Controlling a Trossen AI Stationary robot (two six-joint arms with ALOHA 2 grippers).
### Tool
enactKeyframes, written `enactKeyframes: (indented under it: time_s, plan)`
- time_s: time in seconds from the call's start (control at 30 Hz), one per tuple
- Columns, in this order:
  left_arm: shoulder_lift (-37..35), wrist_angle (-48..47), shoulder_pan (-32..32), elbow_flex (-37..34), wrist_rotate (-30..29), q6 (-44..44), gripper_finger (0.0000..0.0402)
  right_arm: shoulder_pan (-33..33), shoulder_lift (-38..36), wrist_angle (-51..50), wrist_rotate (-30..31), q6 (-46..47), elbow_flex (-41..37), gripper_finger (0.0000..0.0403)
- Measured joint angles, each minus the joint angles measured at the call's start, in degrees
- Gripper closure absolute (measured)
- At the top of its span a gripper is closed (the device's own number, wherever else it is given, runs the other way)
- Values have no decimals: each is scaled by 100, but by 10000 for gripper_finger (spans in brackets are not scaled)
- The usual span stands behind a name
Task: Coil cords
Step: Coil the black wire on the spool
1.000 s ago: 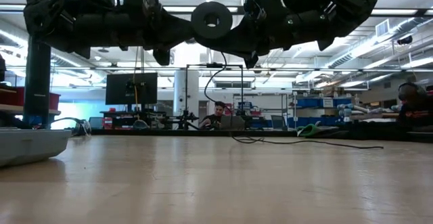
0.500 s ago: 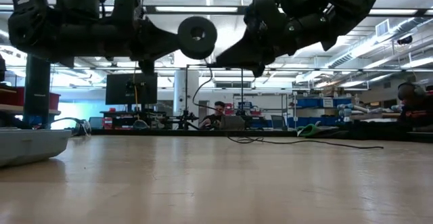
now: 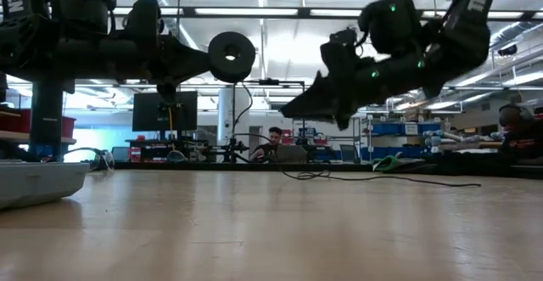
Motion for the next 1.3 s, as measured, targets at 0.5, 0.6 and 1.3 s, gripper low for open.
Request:
enactKeyframes:
  time_s: [0.5,0.6,1.3]
  plan:
    - [-2,-178,0,4,-105,-97,401,164,1327,566,-1359,195,800,284]
    - [-2,-189,1,4,-154,-95,401,164,1329,433,-1408,177,803,273]
    - [-2,-191,1,4,-228,-93,401,160,1037,-1688,-1015,-181,1268,396]
